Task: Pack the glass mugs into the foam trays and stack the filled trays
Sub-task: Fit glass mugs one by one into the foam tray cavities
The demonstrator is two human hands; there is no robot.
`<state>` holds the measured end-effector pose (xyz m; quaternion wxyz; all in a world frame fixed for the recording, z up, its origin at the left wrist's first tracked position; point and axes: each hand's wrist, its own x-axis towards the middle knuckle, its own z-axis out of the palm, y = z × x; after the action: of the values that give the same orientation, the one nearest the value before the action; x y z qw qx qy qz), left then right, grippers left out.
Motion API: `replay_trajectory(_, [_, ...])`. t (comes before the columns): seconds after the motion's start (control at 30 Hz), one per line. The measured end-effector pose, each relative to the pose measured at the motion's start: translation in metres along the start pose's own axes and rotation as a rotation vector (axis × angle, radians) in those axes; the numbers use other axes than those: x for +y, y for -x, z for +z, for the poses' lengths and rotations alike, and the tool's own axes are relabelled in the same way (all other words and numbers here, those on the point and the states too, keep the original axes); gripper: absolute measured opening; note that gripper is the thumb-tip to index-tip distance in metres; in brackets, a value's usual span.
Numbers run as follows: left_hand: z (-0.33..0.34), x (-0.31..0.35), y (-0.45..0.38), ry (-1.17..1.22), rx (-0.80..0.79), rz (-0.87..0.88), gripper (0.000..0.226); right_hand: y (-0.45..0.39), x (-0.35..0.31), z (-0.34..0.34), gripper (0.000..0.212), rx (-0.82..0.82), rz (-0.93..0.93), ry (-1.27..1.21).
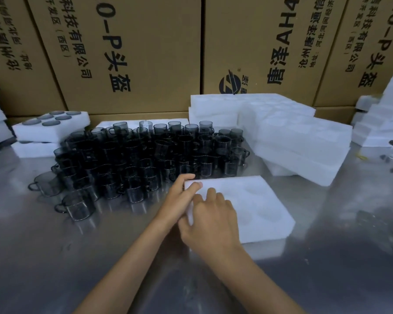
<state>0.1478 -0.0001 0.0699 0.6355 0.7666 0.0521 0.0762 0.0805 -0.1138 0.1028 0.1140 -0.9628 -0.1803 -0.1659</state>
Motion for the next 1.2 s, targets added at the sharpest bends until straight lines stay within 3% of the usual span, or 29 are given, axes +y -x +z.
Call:
replay_trajectory(0.2, [-0.037,0.01,-0.002,-0.068,0.097,-0.004,0.035,-0.011,0.001,-0.007,0.051,-0.066,-0.022,-0.315])
replay_trajectory(0.3, [-0.052,0.016,-0.002,-0.092,0.121,0.013,0.039,-0.019,0.014,-0.01,0.039,0.003,0.014,-0.5])
replay_trajectory(0.43, [-0.071,0.022,0.0,-0.167,0.062,-0.028,0.038,-0.041,0.044,-0.014,0.023,0.094,0.096,-0.41])
replay_trajectory(0.57, [-0.081,0.024,0.0,-0.371,0.056,-0.025,0.035,-0.068,0.062,-0.014,0.024,0.017,0.151,-0.377])
replay_trajectory(0.7, [-0.08,0.02,0.0,-0.699,0.069,0.093,0.05,-0.101,0.053,-0.006,0.036,-0.144,0.134,-0.394])
replay_trajectory(0.8, [-0.081,0.018,-0.001,-0.741,0.048,0.115,0.053,-0.124,0.038,0.004,0.042,-0.331,0.157,-0.442])
replay_trajectory(0.9, [-0.079,0.017,-0.002,-0.755,0.054,0.127,0.054,-0.14,0.027,0.018,0.033,-0.447,0.221,-0.46])
replay_trajectory(1.0, [-0.079,0.014,-0.003,-0.745,0.054,0.127,0.052,-0.143,0.026,0.033,0.029,-0.353,0.309,-0.497])
replay_trajectory(1.2, [-0.076,0.012,-0.001,-0.705,0.076,0.151,0.04,-0.126,0.031,0.034,0.021,0.007,0.281,-0.579])
